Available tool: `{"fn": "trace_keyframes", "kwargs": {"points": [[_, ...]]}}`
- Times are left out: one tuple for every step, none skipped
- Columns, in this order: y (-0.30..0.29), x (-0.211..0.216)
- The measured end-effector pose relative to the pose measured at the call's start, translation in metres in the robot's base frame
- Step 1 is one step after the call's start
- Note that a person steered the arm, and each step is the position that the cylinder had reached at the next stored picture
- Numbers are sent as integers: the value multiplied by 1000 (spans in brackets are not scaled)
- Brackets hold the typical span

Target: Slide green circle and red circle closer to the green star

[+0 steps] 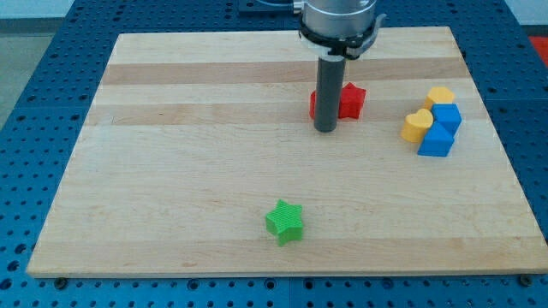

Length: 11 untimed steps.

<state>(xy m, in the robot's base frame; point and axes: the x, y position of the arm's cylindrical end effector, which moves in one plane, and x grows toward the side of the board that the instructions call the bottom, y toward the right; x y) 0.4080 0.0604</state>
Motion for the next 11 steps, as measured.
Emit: {"fn": "trace_keyframes", "kwargs": {"points": [[0, -9], [-15, -9], [-63, -23], [-80, -77], [-68, -136], [-41, -172], [-8, -195], [29, -211], [61, -212], [72, -207], [69, -194]]}}
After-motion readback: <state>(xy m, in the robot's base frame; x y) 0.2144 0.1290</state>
